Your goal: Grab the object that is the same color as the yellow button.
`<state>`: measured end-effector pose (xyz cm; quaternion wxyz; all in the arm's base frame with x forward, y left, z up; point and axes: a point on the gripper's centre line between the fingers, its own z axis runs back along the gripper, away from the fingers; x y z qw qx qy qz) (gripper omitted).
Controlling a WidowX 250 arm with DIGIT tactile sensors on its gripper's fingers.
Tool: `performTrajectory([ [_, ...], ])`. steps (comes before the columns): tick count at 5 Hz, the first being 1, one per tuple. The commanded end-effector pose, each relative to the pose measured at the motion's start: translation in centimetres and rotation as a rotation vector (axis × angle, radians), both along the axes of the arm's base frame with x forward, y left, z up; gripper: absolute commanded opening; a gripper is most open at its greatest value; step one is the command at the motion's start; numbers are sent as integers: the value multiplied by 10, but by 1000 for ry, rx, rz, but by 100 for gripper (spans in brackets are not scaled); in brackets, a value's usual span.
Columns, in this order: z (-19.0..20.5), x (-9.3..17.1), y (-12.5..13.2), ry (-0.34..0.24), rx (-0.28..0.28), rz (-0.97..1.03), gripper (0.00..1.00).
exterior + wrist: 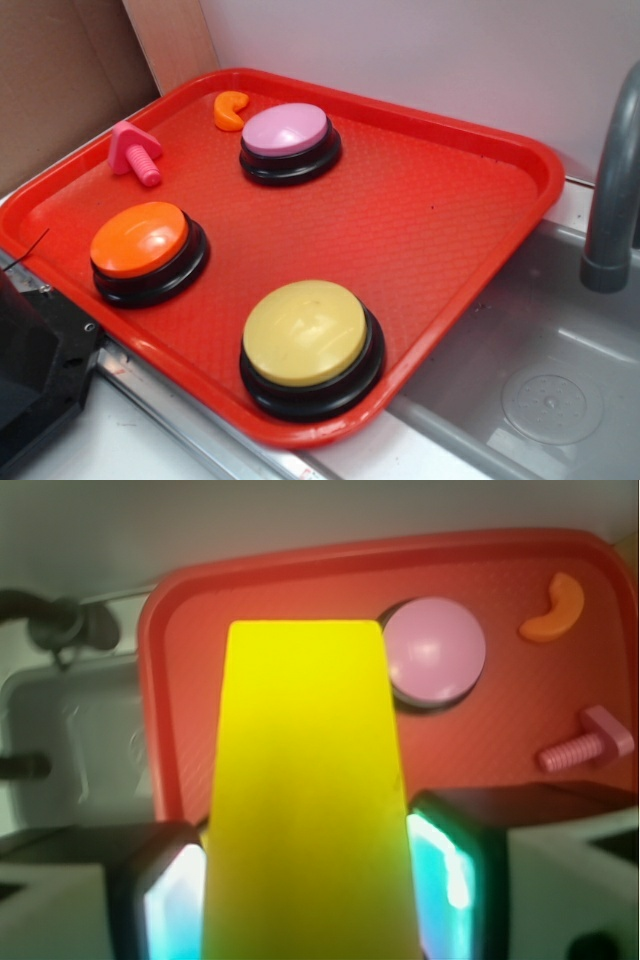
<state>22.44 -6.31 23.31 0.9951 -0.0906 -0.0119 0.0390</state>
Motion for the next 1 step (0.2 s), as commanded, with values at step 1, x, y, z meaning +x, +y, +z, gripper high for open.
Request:
performTrajectory([
  [1,16,9,20,-96,38,-15,0],
])
